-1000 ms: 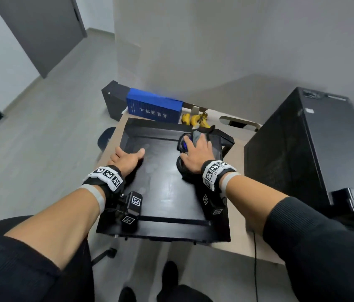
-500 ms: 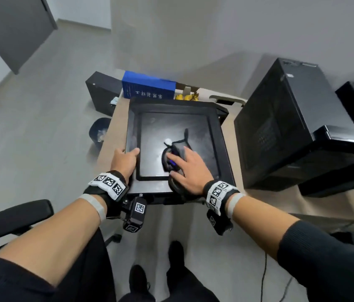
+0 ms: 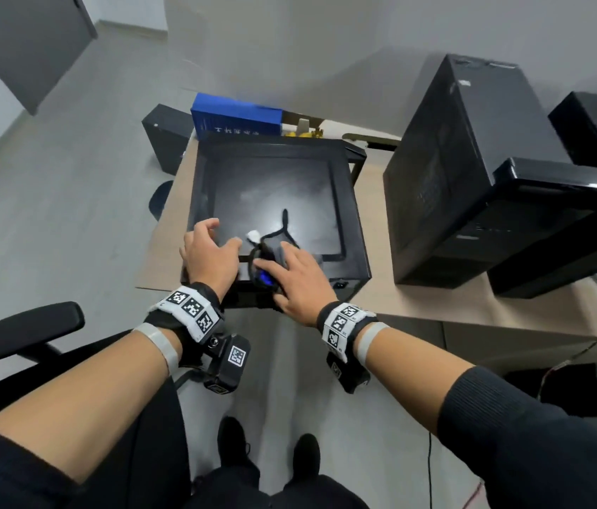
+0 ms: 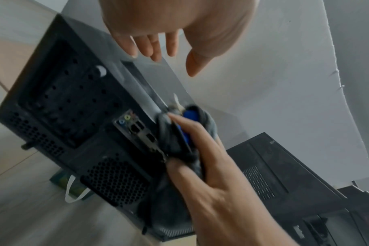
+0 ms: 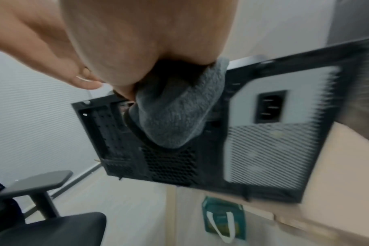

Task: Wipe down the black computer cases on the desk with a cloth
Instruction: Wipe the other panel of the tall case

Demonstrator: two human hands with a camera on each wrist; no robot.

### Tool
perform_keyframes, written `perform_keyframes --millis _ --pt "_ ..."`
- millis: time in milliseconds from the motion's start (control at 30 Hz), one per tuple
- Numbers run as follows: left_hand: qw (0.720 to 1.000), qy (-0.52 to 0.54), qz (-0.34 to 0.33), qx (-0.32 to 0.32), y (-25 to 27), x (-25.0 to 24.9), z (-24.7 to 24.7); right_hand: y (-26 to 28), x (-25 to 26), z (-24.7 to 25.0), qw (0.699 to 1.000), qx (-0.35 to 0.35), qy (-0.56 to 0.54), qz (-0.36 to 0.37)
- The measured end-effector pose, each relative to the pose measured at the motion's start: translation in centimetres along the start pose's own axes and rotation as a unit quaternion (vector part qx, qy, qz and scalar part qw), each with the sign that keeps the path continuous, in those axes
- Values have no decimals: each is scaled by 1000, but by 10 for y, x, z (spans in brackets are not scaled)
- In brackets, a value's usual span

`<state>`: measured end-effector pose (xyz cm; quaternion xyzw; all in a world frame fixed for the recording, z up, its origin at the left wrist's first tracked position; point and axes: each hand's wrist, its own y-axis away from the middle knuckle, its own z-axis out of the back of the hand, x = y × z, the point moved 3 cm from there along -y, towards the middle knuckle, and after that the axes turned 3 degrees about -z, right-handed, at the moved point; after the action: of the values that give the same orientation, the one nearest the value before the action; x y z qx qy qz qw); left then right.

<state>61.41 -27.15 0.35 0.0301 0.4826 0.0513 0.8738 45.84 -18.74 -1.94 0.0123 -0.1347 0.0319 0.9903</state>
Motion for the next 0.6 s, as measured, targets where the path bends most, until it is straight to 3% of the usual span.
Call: perform_keyframes --millis 133,233,333,400,433,500,567,600 --pt "999 34 -16 12 32 -7 -20 62 -68 17 992 -23 19 -123" --pt "997 71 -13 31 61 -14 -40 96 -101 28 978 19 -30 -207" --pt "982 117 45 143 88 -25 -62 100 -102 44 956 43 -155 -247" --pt "951 139 108 254 116 -36 -75 94 -89 50 932 46 -252 -255" --pt "930 160 134 303 129 -40 -79 89 -78 48 905 48 -325 -270" --pt "883 254 167 358 144 -43 -84 83 -48 44 817 58 -485 -306" --pt "869 324 194 321 148 -39 -76 78 -22 33 728 117 -604 -303" --pt "884 324 192 276 146 -35 -69 77 -12 33 710 146 -625 -289"
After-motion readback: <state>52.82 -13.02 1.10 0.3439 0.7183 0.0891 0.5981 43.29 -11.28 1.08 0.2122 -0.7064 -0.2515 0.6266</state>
